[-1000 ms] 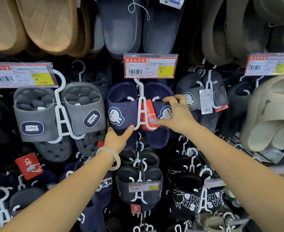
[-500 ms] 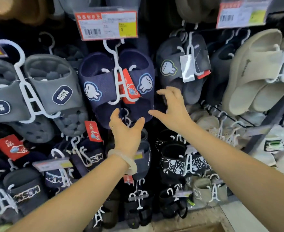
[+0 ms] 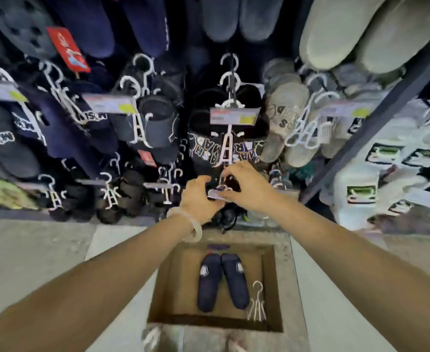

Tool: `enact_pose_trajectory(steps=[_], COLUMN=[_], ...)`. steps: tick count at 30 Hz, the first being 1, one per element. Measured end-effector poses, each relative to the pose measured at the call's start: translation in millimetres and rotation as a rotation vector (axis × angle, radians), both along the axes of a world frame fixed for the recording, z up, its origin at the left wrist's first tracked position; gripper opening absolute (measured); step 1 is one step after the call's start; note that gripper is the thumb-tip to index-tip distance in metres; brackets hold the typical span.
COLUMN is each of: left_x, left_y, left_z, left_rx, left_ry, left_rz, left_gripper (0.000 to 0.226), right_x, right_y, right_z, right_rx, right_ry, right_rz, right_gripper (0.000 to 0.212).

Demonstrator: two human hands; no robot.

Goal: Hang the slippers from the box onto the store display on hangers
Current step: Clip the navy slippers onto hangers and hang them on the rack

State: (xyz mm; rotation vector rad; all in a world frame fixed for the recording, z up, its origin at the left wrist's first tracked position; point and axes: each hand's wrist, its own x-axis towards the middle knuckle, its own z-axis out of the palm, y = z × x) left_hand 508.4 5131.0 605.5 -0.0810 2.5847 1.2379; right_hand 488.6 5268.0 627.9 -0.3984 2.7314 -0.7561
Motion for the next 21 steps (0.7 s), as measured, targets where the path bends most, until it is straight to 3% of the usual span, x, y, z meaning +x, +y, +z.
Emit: enact_pose_trajectory(steps=[5,8,15,18,21], left_x=[36.8,46.2,79.8,94.3,101.0], left_y=[13.7,18.5,18.1,15.6,7.2], left_z=[-70.8,-123.8,-313.9,-402.1,-499.5], left_rx=[-0.151,-0.227,-0.402,-0.448,-0.38], left_ry=[-0.2,-0.39,-0.529,-0.623,-0.686], left_rz=[-0.015,-0.088,-0.188,-0.285,-0.224], left_gripper=[0.085,0.059,0.028,0.022,0.026], right_x=[30.1,47.2,107.5,127.6,134.8], right_y=[34.1,54.5,103.3,110.0,111.3], right_z=[-81.6,-149.7,-357.1,-455.1,-546.7], right_rx=[0.051,0.055,0.175,0.245,0.253], right_ry=[-0.22,-0.34,-0.676,-0.805,-0.865], right_rz=[-0.039,-0.107,-0.272,-0.291,-0.36], right_gripper=[0.046,0.044,0.026,0.03,0.047])
